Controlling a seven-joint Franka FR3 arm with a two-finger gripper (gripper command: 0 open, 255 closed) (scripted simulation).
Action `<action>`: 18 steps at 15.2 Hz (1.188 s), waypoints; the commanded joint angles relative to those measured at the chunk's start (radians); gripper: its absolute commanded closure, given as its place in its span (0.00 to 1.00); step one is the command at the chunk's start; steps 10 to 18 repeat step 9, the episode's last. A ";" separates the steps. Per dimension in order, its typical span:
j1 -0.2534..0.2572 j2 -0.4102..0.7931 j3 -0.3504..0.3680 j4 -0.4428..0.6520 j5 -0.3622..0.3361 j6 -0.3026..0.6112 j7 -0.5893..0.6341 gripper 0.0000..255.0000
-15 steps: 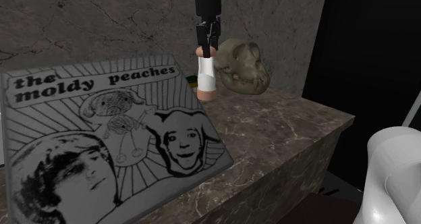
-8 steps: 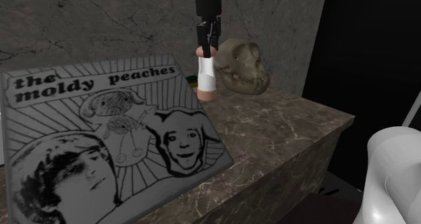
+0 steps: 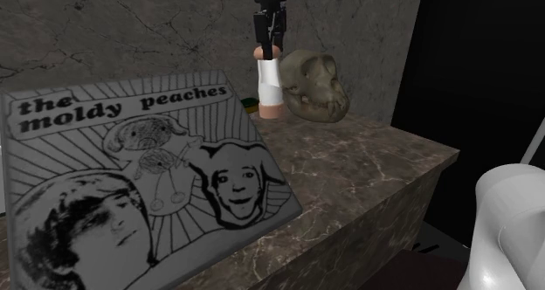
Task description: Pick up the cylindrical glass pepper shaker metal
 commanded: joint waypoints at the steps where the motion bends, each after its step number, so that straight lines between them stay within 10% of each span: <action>1: 0.000 0.010 -0.001 0.037 0.004 -0.027 -0.006 1.00; 18: -0.005 0.056 -0.008 0.174 0.022 -0.120 -0.031 1.00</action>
